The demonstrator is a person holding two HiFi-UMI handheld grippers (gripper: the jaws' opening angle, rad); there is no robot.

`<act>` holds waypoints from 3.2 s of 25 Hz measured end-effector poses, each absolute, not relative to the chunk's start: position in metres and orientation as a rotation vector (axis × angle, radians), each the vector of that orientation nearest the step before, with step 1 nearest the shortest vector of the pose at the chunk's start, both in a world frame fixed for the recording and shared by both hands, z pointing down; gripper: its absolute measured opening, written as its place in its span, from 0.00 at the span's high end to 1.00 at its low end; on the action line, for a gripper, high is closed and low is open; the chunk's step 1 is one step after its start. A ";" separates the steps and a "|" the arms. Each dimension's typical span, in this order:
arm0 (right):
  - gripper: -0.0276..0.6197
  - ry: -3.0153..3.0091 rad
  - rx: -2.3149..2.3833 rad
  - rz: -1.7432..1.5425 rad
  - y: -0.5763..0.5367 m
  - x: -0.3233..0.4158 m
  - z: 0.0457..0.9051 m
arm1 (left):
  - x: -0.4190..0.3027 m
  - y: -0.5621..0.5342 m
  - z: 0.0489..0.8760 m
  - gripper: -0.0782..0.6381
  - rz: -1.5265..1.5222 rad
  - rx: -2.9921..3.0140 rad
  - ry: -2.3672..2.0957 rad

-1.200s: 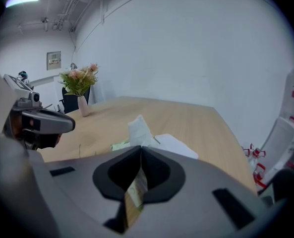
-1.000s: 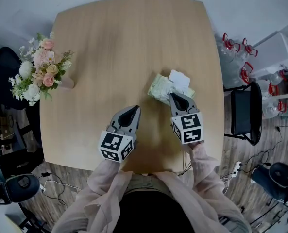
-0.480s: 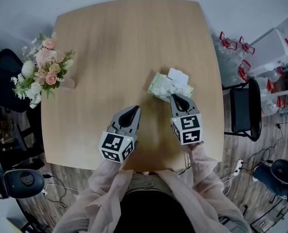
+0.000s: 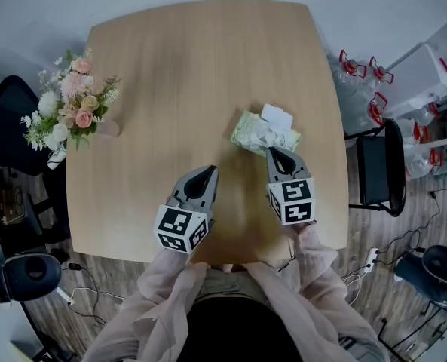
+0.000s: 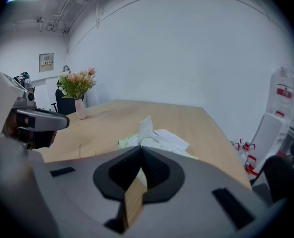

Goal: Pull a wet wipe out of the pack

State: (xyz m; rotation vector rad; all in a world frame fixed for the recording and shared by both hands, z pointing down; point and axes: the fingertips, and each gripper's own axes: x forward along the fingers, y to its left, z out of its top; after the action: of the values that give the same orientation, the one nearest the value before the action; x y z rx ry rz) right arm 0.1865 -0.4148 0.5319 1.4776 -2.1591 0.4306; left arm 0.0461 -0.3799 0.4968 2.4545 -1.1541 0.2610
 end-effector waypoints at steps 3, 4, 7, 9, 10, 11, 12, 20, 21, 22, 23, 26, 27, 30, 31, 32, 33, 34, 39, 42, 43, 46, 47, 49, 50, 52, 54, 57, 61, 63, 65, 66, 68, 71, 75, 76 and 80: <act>0.94 -2.159 1.480 0.428 -0.413 0.186 0.530 | 0.046 -0.378 0.495 0.87 0.259 2.459 -1.152; 0.94 -2.159 1.479 0.425 -0.412 0.186 0.529 | 0.046 -0.378 0.495 0.87 0.259 2.459 -1.152; 0.94 -2.155 1.481 0.423 -0.409 0.186 0.529 | 0.046 -0.377 0.494 0.87 0.257 2.463 -1.148; 0.94 -2.154 1.483 0.425 -0.407 0.185 0.529 | 0.046 -0.376 0.494 0.87 0.257 2.467 -1.145; 0.94 -2.154 1.483 0.426 -0.406 0.185 0.529 | 0.046 -0.376 0.493 0.87 0.257 2.469 -1.144; 0.94 -2.155 1.483 0.426 -0.405 0.185 0.529 | 0.046 -0.375 0.493 0.87 0.256 2.470 -1.144; 0.94 -2.156 1.483 0.427 -0.404 0.184 0.529 | 0.046 -0.375 0.493 0.87 0.256 2.472 -1.144; 0.94 -2.156 1.487 0.435 -0.399 0.182 0.529 | 0.044 -0.371 0.492 0.87 0.257 2.476 -1.140; 0.94 -2.155 1.488 0.436 -0.398 0.182 0.529 | 0.043 -0.371 0.491 0.87 0.257 2.476 -1.140; 0.94 -2.153 1.488 0.437 -0.397 0.182 0.529 | 0.044 -0.370 0.491 0.87 0.256 2.477 -1.139; 0.94 -2.152 1.488 0.438 -0.396 0.183 0.529 | 0.044 -0.369 0.491 0.87 0.256 2.477 -1.138; 0.94 -2.150 1.485 0.439 -0.394 0.182 0.529 | 0.044 -0.368 0.491 0.87 0.258 2.480 -1.134; 0.94 -2.150 1.485 0.438 -0.394 0.182 0.529 | 0.043 -0.367 0.491 0.87 0.259 2.481 -1.133; 0.94 -2.149 1.486 0.439 -0.393 0.182 0.528 | 0.044 -0.366 0.490 0.87 0.260 2.484 -1.130; 0.94 -2.150 1.486 0.439 -0.392 0.181 0.528 | 0.044 -0.366 0.490 0.87 0.261 2.486 -1.128; 0.94 -2.149 1.487 0.440 -0.392 0.181 0.528 | 0.044 -0.365 0.490 0.87 0.261 2.487 -1.126; 0.94 -2.147 1.487 0.439 -0.391 0.182 0.529 | 0.044 -0.365 0.490 0.87 0.261 2.488 -1.124; 0.94 -2.146 1.487 0.439 -0.391 0.182 0.529 | 0.045 -0.365 0.490 0.87 0.262 2.490 -1.121; 0.94 -2.142 1.485 0.444 -0.388 0.180 0.530 | 0.045 -0.363 0.490 0.87 0.265 2.494 -1.109; 0.94 -2.139 1.485 0.446 -0.385 0.180 0.531 | 0.045 -0.361 0.490 0.87 0.265 2.497 -1.107; 0.94 -2.138 1.485 0.447 -0.385 0.180 0.531 | 0.045 -0.361 0.490 0.87 0.265 2.497 -1.107; 0.94 -2.136 1.488 0.448 -0.383 0.181 0.531 | 0.045 -0.359 0.490 0.87 0.266 2.498 -1.107; 0.94 -2.135 1.491 0.447 -0.383 0.181 0.531 | 0.045 -0.358 0.490 0.87 0.267 2.498 -1.107; 0.94 -2.133 1.494 0.445 -0.382 0.181 0.530 | 0.044 -0.358 0.490 0.87 0.267 2.499 -1.107; 0.94 -2.131 1.495 0.445 -0.382 0.181 0.530 | 0.044 -0.358 0.490 0.87 0.266 2.500 -1.106; 0.94 -2.130 1.494 0.446 -0.380 0.181 0.531 | 0.044 -0.357 0.490 0.87 0.265 2.502 -1.105; 0.94 -2.127 1.493 0.449 -0.379 0.181 0.531 | 0.044 -0.357 0.489 0.87 0.265 2.503 -1.102; 0.94 -2.123 1.497 0.451 -0.377 0.182 0.531 | 0.045 -0.356 0.489 0.87 0.265 2.505 -1.097; 0.94 -2.118 1.506 0.457 -0.374 0.183 0.531 | 0.046 -0.354 0.490 0.87 0.267 2.509 -1.089; 0.94 -2.116 1.508 0.458 -0.372 0.184 0.532 | 0.046 -0.353 0.490 0.87 0.268 2.510 -1.086; 0.94 -2.113 1.505 0.457 -0.370 0.184 0.533 | 0.046 -0.352 0.490 0.87 0.269 2.512 -1.084; 0.94 -2.112 1.502 0.458 -0.369 0.184 0.534 | 0.047 -0.351 0.490 0.87 0.269 2.512 -1.083; 0.94 -2.110 1.501 0.459 -0.367 0.183 0.534 | 0.046 -0.350 0.491 0.87 0.274 2.511 -1.081; 0.94 -2.109 1.506 0.462 -0.366 0.181 0.533 | 0.045 -0.348 0.491 0.87 0.276 2.510 -1.079; 0.94 -2.105 1.514 0.459 -0.363 0.180 0.532 | 0.041 -0.346 0.490 0.87 0.275 2.514 -1.081; 0.94 -2.103 1.515 0.457 -0.362 0.180 0.533 | 0.040 -0.346 0.490 0.87 0.274 2.515 -1.082; 0.94 -2.098 1.517 0.457 -0.357 0.179 0.534 | 0.037 -0.342 0.490 0.87 0.271 2.519 -1.082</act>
State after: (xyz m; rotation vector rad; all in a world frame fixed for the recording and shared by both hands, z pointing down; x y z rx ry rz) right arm 0.1788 -0.3573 0.5337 1.5173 -2.0985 0.4571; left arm 0.0373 -0.3422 0.4896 2.5185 -1.0820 0.2711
